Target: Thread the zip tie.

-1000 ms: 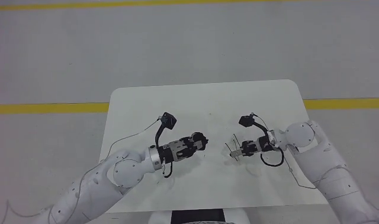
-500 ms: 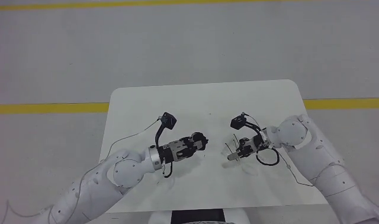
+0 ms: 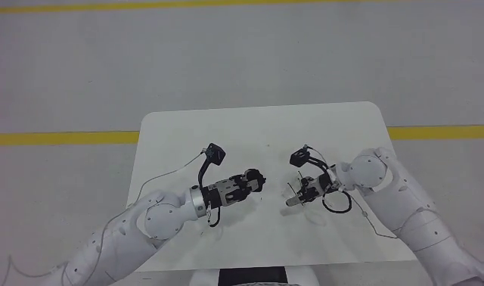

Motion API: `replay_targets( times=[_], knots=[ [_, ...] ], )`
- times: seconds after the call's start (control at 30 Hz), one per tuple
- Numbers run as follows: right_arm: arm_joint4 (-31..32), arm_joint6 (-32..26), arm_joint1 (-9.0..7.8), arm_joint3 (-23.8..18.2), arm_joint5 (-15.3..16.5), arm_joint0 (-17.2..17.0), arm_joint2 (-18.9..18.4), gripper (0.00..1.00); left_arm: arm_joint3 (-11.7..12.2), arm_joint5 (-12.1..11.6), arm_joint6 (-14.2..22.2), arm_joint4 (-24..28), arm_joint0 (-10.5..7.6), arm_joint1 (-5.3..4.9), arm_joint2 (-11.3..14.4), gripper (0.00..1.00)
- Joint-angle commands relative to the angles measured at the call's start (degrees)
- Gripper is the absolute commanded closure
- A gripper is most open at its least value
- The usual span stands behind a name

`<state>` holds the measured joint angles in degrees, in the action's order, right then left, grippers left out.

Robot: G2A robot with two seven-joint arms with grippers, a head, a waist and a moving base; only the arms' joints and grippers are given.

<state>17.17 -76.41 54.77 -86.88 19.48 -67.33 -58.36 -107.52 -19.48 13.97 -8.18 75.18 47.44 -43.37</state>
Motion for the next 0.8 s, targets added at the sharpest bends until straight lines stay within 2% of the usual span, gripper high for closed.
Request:
replay_targets(
  times=[0.0, 0.03, 0.07, 0.1, 0.17, 0.43, 0.77],
  knots=[
    [0.1, 0.6, 0.05, 0.8, 0.0, 0.6, 1.1, 0.00, 0.0, 0.0, 0.0, 0.0, 0.00, 0.00, 0.0, 1.00],
    [0.0, 0.8, 0.06, 1.1, 0.0, 0.9, 1.6, 0.13, 0.0, 0.0, 0.0, 0.0, 0.00, 0.00, 0.0, 1.00],
    [0.0, 1.1, 0.06, 1.8, 0.0, 1.3, 2.2, 0.32, 0.0, 0.0, 0.0, 0.0, 0.00, 0.00, 0.0, 1.00],
    [0.0, 1.5, 0.06, 2.3, 0.0, 1.6, 2.7, 0.42, 0.0, 0.0, 0.0, 0.0, 0.00, 0.00, 0.0, 1.00],
    [0.0, 2.2, 0.06, 3.1, 0.0, 2.2, 3.7, 0.51, 0.0, 0.0, 0.0, 0.0, 0.00, 0.00, 0.0, 1.00],
    [-0.2, 5.2, -0.23, 5.5, 0.0, 3.8, 6.4, 0.62, 0.0, 0.0, 0.0, 0.0, 0.00, 0.00, 0.0, 1.00],
    [0.4, 7.9, -1.17, 7.5, 0.0, 4.7, 7.8, 0.66, 0.0, 0.0, 0.0, 0.0, 0.00, 0.00, 0.0, 1.00]
  ],
)
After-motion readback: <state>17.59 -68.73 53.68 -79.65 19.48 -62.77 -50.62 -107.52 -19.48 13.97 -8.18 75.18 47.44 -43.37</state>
